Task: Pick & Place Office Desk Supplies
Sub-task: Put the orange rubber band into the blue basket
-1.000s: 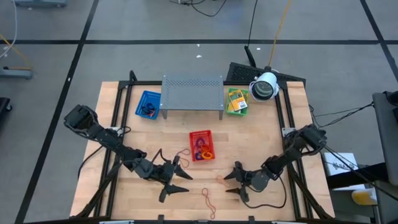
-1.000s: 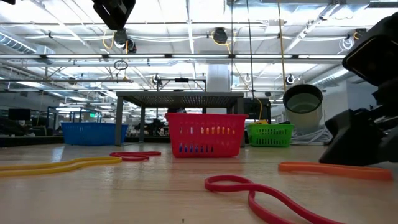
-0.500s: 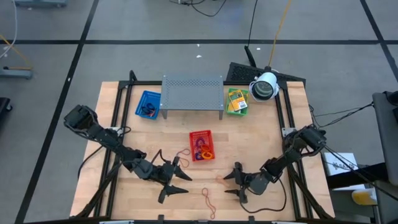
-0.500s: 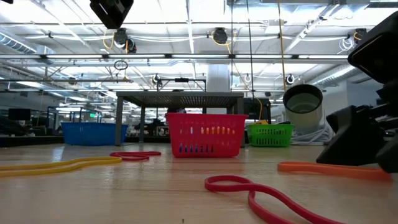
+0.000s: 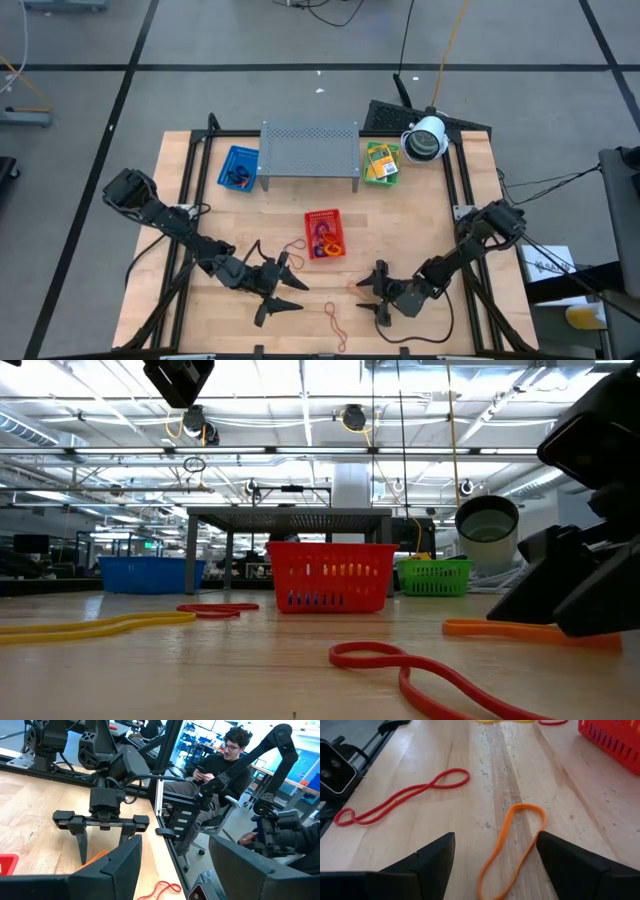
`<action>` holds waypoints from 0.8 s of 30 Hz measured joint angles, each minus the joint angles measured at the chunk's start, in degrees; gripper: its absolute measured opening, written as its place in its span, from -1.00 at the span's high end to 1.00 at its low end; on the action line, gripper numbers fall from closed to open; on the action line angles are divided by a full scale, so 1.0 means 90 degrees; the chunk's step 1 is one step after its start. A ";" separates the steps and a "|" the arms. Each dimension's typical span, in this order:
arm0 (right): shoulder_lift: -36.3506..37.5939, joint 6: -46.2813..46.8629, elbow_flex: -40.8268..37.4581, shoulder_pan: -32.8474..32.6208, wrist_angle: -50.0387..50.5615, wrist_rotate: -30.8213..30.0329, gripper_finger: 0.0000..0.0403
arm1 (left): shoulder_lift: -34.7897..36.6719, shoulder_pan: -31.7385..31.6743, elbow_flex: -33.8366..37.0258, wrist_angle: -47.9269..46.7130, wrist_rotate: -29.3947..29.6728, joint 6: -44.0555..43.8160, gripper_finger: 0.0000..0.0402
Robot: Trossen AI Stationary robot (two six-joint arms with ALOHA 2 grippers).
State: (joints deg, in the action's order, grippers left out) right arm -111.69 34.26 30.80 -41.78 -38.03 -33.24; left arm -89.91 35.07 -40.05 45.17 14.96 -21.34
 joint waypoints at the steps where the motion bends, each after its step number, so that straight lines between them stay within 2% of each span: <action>1: 0.0004 0.0074 0.0006 0.0000 0.0072 -0.0001 -0.38 | 0.0000 0.0000 0.0000 0.0000 -0.0002 -0.0005 -0.20; 6: 0.0006 0.0093 0.0008 0.0002 0.0233 -0.0015 -0.35 | 0.0000 0.0000 0.0000 0.0000 -0.0002 -0.0027 -0.20; 15: 0.0009 -0.0256 0.0006 0.0012 0.0424 0.0052 -0.10 | 0.0000 0.0000 0.0000 -0.0002 -0.0002 -0.0056 -0.20; 24: 0.0019 -0.0589 0.0006 0.0012 0.0614 0.0113 0.02 | 0.0000 0.0000 0.0000 -0.0002 -0.0002 -0.0070 -0.20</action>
State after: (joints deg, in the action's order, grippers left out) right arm -111.52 28.97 30.85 -41.67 -32.51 -32.23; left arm -89.91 35.07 -40.05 45.15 14.94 -21.98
